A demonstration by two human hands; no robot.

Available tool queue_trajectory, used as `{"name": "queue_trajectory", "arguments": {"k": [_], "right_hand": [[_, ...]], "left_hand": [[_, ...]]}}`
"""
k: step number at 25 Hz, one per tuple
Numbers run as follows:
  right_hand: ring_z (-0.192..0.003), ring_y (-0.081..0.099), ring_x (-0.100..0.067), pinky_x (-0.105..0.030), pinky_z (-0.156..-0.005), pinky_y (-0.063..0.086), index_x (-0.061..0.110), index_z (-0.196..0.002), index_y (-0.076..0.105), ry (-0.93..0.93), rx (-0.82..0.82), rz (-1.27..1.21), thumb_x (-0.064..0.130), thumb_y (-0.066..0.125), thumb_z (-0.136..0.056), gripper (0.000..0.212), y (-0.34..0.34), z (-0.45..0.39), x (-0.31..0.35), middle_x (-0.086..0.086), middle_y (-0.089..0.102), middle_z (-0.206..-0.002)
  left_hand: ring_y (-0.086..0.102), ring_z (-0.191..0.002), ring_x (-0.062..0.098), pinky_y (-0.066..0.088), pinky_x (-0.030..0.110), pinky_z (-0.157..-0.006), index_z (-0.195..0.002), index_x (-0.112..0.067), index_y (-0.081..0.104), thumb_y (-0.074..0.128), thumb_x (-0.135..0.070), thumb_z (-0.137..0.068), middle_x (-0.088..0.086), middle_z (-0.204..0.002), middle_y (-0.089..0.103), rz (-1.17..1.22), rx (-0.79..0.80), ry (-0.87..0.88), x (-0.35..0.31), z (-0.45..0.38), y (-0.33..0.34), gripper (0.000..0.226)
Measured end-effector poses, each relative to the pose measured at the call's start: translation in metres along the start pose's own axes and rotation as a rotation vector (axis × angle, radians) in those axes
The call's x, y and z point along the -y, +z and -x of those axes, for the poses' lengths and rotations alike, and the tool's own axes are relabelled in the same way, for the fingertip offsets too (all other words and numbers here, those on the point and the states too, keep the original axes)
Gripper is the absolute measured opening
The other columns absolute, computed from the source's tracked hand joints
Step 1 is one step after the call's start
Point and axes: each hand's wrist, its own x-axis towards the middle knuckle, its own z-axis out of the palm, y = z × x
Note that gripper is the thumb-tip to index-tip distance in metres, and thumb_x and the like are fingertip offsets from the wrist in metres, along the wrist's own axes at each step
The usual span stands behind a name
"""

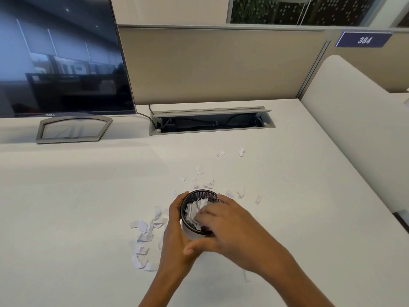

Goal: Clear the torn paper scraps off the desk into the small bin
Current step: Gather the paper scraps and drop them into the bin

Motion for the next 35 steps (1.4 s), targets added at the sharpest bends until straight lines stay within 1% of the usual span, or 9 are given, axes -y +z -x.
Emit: {"name": "queue_trajectory", "arguments": {"k": [2, 5, 10, 13, 18, 22, 27, 32, 35], "right_hand": [[-0.112, 0.049, -0.014, -0.025, -0.116, -0.007, 0.013, -0.112, 0.057, -0.038, 0.046, 0.135, 0.077, 0.022, -0.073, 0.083, 0.011, 0.000, 0.000, 0.000, 0.059, -0.113], [-0.118, 0.047, -0.014, -0.027, -0.117, -0.015, 0.011, -0.119, 0.054, -0.046, 0.030, 0.124, 0.076, 0.021, -0.074, 0.086, 0.017, -0.001, 0.000, -0.001, 0.059, -0.118], [-0.105, 0.057, 0.000, -0.015, -0.098, 0.039, 0.025, -0.099, 0.069, 0.052, -0.256, -0.614, 0.059, 0.058, -0.077, 0.042, 0.004, 0.002, -0.026, 0.013, 0.066, -0.105], [-0.092, 0.064, -0.008, -0.022, -0.080, 0.050, 0.026, -0.092, 0.071, 0.386, -0.511, -0.559, 0.033, 0.077, -0.073, 0.021, 0.002, 0.002, -0.077, 0.011, 0.068, -0.099], [-0.101, 0.058, -0.024, -0.028, -0.075, 0.039, 0.025, -0.108, 0.056, 0.925, 0.009, -0.266, 0.050, 0.084, -0.054, 0.066, 0.045, 0.004, -0.124, -0.003, 0.050, -0.112], [-0.093, 0.054, -0.025, -0.029, -0.071, 0.037, 0.024, -0.106, 0.050, 0.830, -0.089, -0.288, 0.047, 0.084, -0.055, 0.064, 0.077, -0.005, -0.110, 0.001, 0.034, -0.101], [-0.084, 0.060, -0.025, -0.024, -0.066, 0.035, 0.015, -0.085, 0.067, 0.766, -0.256, -0.369, 0.014, 0.070, -0.074, 0.011, 0.089, -0.016, -0.102, -0.008, 0.059, -0.096], [-0.062, 0.065, -0.019, -0.025, -0.064, 0.051, 0.008, -0.077, 0.073, 0.744, -0.383, -0.521, 0.000, 0.067, -0.074, 0.011, 0.065, -0.014, -0.092, -0.010, 0.072, -0.079], [-0.045, 0.063, -0.004, -0.008, -0.050, 0.046, 0.012, -0.072, 0.074, 0.619, -0.598, -0.707, -0.004, 0.070, -0.071, 0.017, 0.030, -0.009, -0.073, 0.003, 0.069, -0.064]], "left_hand": [[0.065, -0.104, 0.005, 0.053, 0.033, -0.087, -0.122, -0.047, 0.042, 0.087, -0.044, -0.046, -0.022, -0.114, 0.064, 0.016, -0.020, -0.013, -0.001, 0.000, 0.000, 0.088], [0.064, -0.105, 0.005, 0.053, 0.033, -0.088, -0.121, -0.047, 0.043, 0.084, -0.045, -0.047, -0.022, -0.113, 0.064, 0.022, -0.033, -0.026, -0.001, 0.001, -0.001, 0.085], [0.060, -0.109, 0.002, 0.051, 0.028, -0.084, -0.123, -0.045, 0.042, 0.083, -0.035, -0.045, -0.024, -0.116, 0.062, -0.019, -0.018, -0.015, -0.003, 0.001, -0.005, 0.088], [0.050, -0.117, -0.005, 0.045, 0.025, -0.091, -0.123, -0.044, 0.042, 0.083, -0.037, -0.041, -0.029, -0.119, 0.055, -0.031, -0.028, -0.010, -0.004, 0.000, -0.009, 0.092], [0.049, -0.116, -0.007, 0.044, 0.024, -0.091, -0.123, -0.044, 0.041, 0.085, -0.032, -0.043, -0.030, -0.120, 0.054, -0.047, -0.021, -0.006, -0.004, 0.000, -0.008, 0.092], [0.049, -0.115, -0.009, 0.044, 0.024, -0.092, -0.124, -0.042, 0.041, 0.086, -0.025, -0.046, -0.033, -0.119, 0.053, -0.055, -0.019, -0.003, -0.002, 0.000, -0.004, 0.091], [0.048, -0.114, -0.011, 0.044, 0.024, -0.091, -0.122, -0.043, 0.041, 0.085, -0.026, -0.046, -0.035, -0.118, 0.052, -0.064, -0.022, 0.009, -0.006, 0.003, -0.002, 0.090], [0.048, -0.114, -0.011, 0.046, 0.027, -0.092, -0.124, -0.040, 0.041, 0.085, -0.026, -0.046, -0.036, -0.118, 0.052, -0.069, -0.023, 0.018, -0.007, 0.003, -0.002, 0.091], [0.048, -0.115, -0.009, 0.046, 0.028, -0.094, -0.123, -0.041, 0.041, 0.085, -0.028, -0.045, -0.035, -0.117, 0.052, -0.069, -0.020, 0.022, -0.008, 0.003, -0.001, 0.090]]}}
